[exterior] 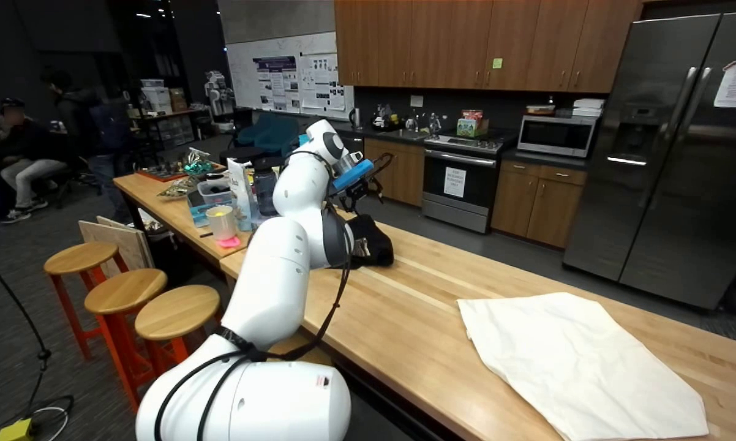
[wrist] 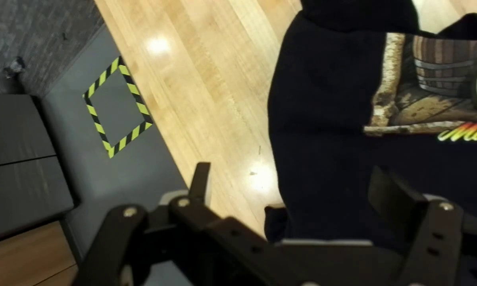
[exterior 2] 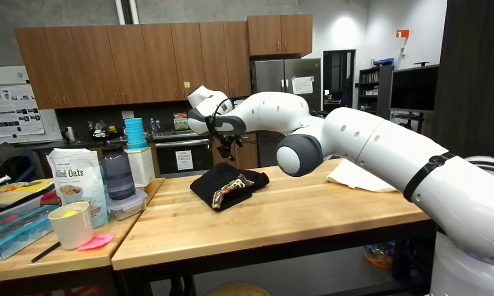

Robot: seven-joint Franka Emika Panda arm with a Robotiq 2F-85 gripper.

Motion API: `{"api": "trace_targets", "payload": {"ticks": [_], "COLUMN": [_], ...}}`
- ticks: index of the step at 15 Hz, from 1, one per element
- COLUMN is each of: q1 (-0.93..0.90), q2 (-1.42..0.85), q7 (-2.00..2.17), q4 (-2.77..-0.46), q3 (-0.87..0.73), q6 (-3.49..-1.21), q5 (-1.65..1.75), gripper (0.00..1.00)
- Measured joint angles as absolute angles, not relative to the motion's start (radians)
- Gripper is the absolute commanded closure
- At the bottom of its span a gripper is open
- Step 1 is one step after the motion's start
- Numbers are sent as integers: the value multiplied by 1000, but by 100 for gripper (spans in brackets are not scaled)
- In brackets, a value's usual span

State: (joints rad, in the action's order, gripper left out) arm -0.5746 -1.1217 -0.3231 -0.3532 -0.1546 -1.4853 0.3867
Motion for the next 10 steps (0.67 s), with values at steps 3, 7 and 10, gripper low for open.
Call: {"api": "trace_targets", "payload": {"ticks": [3,7,10], "q1": [-553,-518,-485], "q2": [-1099,-1097,-1098], "q7": [-326,-374,-433], "q4": [-355,-362,-376], "q3": [-85,19,90], "q6": [-1477,-1487,-1486], "q5": [286,171,88], "gripper": [0,0,0]}}
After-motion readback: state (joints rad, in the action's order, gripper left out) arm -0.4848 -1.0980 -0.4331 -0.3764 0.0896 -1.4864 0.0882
